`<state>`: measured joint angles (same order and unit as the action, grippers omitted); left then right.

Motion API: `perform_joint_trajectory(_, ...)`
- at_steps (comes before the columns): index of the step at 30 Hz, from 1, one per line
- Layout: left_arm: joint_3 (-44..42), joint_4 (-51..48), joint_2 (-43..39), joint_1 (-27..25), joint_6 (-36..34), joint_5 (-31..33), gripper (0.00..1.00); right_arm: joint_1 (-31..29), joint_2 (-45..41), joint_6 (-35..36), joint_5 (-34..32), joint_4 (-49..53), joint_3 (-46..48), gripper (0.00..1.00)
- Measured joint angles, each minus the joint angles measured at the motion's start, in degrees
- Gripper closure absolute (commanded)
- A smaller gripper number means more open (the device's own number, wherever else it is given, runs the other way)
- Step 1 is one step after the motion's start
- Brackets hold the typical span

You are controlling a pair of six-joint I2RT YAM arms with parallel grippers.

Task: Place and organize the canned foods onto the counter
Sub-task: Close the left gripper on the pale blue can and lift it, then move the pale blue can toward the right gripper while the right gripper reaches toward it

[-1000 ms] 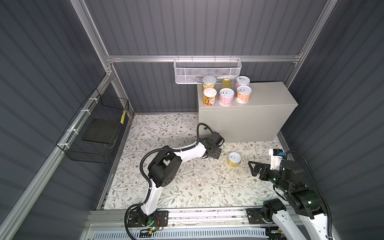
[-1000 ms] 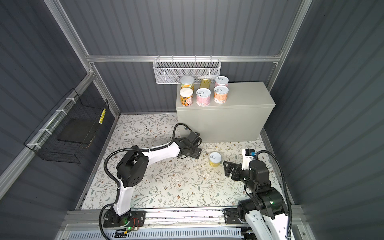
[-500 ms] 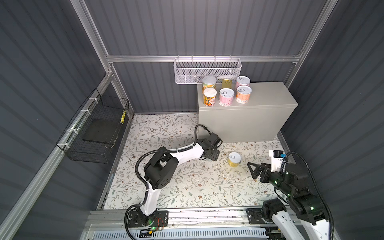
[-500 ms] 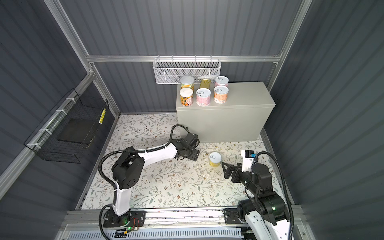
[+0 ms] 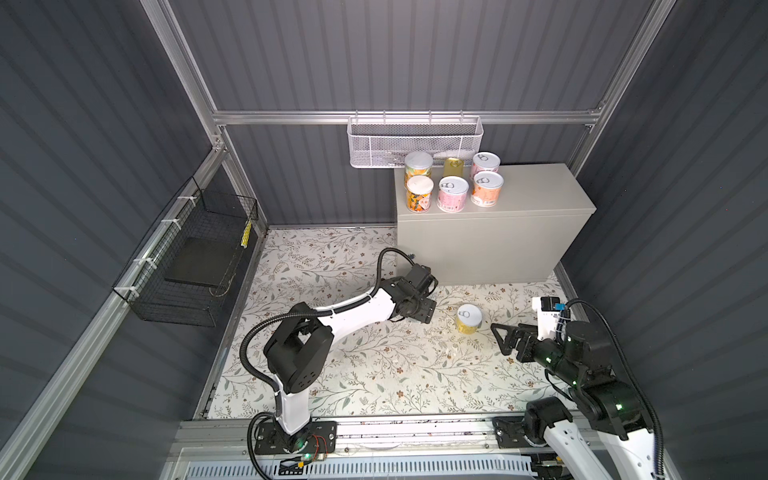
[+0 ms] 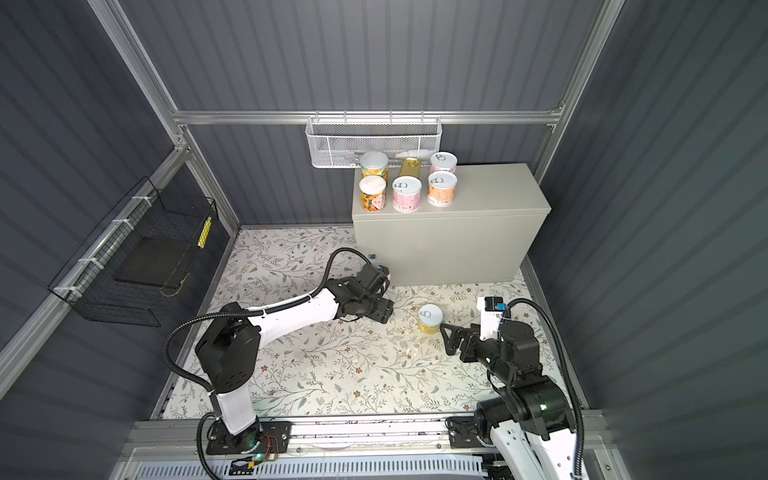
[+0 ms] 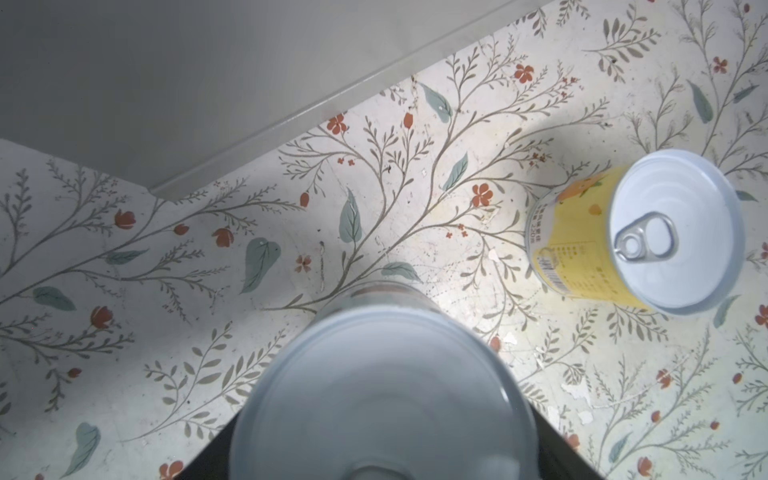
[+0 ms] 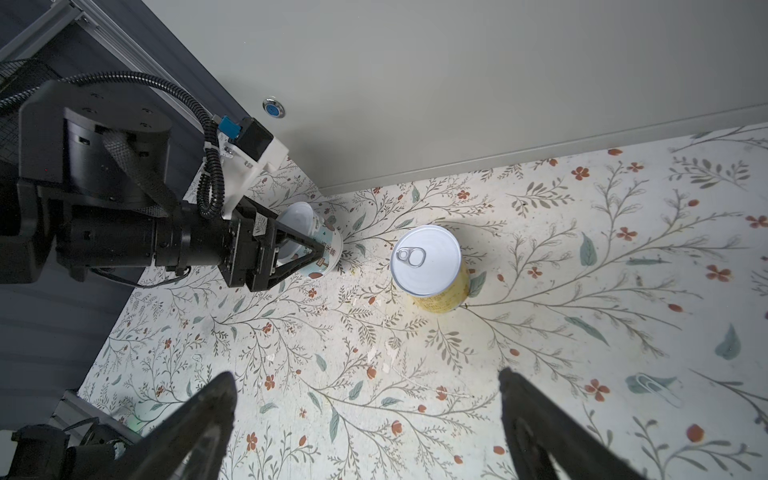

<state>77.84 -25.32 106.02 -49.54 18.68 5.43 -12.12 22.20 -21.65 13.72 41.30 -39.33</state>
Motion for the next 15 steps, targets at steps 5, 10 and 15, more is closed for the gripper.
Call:
perform_joint_trajectory(5,-2.34,0.31,-0.15,1.46,1.14,-2.54,0.48,-3.41,3.21,-0.02,-2.27,-0.15,0.0,0.01)
perform_joint_trajectory(10,-5.03,0.96,-1.05,4.22,2.16,-4.31,0.49,-14.23,7.98,-0.13,-9.16,-0.59,-0.96,0.01)
perform_joint_trajectory(15,-7.3,0.92,-3.63,6.93,2.78,-5.84,0.48,-24.83,13.66,-0.9,-16.09,-3.54,-1.18,0.01)
